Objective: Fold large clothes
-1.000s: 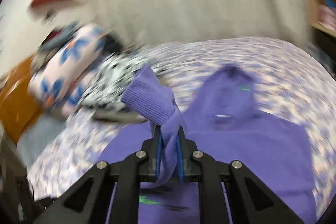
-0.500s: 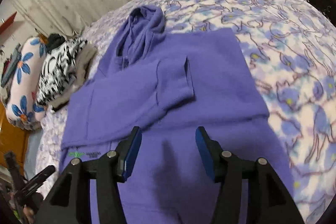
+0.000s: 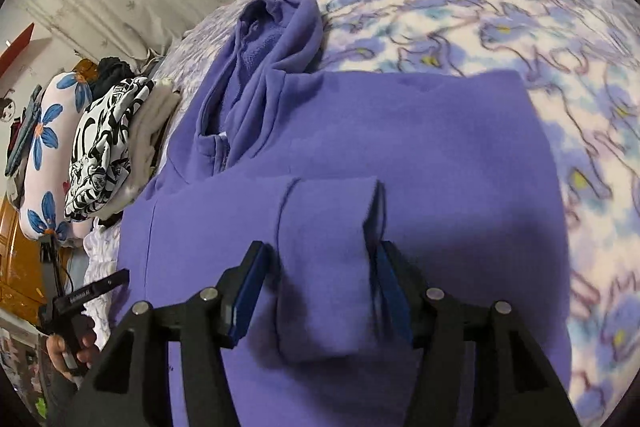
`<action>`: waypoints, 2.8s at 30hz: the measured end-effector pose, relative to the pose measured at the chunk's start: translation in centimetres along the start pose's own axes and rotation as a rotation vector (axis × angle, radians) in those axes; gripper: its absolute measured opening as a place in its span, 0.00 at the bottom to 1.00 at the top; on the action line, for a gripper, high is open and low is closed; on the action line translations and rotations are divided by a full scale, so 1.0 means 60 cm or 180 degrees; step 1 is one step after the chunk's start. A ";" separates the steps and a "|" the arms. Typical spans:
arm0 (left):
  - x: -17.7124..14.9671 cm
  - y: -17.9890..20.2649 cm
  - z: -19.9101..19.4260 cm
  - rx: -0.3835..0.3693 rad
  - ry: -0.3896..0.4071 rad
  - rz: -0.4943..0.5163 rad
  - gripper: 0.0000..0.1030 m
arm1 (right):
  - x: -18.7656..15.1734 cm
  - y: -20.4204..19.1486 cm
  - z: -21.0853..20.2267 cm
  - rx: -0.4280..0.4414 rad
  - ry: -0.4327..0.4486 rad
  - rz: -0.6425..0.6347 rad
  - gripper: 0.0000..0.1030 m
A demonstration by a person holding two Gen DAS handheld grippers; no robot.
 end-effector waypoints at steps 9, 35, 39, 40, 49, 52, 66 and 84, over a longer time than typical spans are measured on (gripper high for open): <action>0.015 0.027 -0.040 -0.0011 0.0527 0.0071 0.16 | 0.020 -0.065 -0.022 0.0235 0.0390 -0.0466 0.20; -0.038 0.190 -0.042 0.0112 0.0824 0.0421 0.50 | -0.056 -0.245 0.051 0.0090 0.0312 -0.1247 0.44; -0.052 0.156 -0.007 0.0254 0.0850 0.0438 0.52 | -0.061 -0.206 0.070 -0.0401 0.0318 -0.1484 0.44; -0.054 0.153 -0.008 0.0267 0.0880 0.0471 0.52 | -0.053 -0.181 0.065 -0.0527 0.0350 -0.1448 0.44; -0.046 0.092 -0.019 0.0254 0.0861 0.0660 0.52 | -0.002 -0.021 -0.016 -0.0787 0.0347 -0.0866 0.05; -0.048 0.112 -0.029 0.0293 0.0826 0.0710 0.52 | -0.007 -0.006 -0.038 -0.0607 0.0294 -0.0613 0.05; -0.126 0.122 -0.070 0.0199 0.0638 0.0691 0.66 | -0.089 -0.110 -0.023 -0.0202 0.0091 -0.0896 0.31; -0.168 0.107 -0.179 0.0245 0.0632 0.0646 0.66 | -0.113 -0.057 -0.159 -0.0251 0.0179 -0.0460 0.34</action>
Point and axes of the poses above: each gripper's, at about its wrist camera, not at the fingertips, and z roughly the way its jaws point, y to its right, x to its top, the point moved 1 cm from there along z, roughly the way its jaws point, and after that the axes turned 12 degrees about y, right-handed, at the moved point
